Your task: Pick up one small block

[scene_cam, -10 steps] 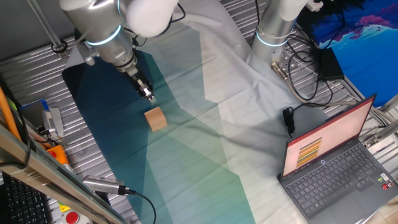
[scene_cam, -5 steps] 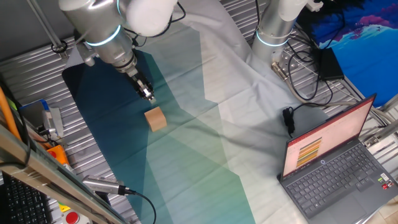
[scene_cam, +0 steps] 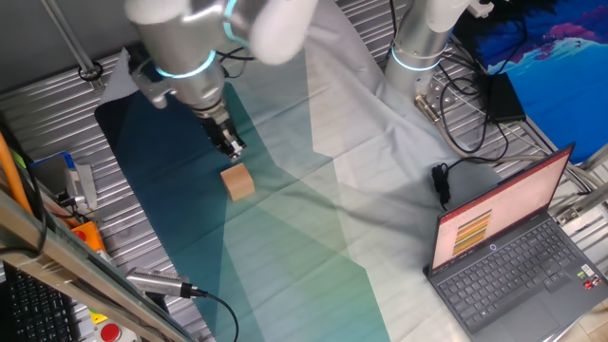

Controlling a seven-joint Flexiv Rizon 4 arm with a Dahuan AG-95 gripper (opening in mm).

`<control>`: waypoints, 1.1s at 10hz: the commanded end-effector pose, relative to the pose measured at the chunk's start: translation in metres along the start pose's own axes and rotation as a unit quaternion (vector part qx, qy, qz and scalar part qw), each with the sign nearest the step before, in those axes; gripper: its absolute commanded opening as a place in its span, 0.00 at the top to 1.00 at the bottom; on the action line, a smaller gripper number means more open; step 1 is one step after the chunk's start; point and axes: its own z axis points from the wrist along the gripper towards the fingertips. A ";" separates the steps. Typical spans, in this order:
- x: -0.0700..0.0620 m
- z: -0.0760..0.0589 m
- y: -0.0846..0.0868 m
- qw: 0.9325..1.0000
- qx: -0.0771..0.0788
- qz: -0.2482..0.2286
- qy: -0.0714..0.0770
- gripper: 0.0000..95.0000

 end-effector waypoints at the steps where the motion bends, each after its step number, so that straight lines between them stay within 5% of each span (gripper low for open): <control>1: -0.001 0.001 -0.003 0.992 0.039 -0.034 0.111 1.00; 3: -0.001 0.000 -0.003 0.997 0.031 -0.017 0.062 1.00; 4: -0.001 0.000 -0.003 0.998 0.028 -0.014 0.052 1.00; 9: -0.004 0.000 0.000 0.999 -0.015 0.031 0.040 1.00; 10: -0.004 0.000 0.000 0.999 -0.024 0.032 0.033 0.60; 11: -0.004 0.000 0.000 0.999 -0.029 0.033 0.025 0.60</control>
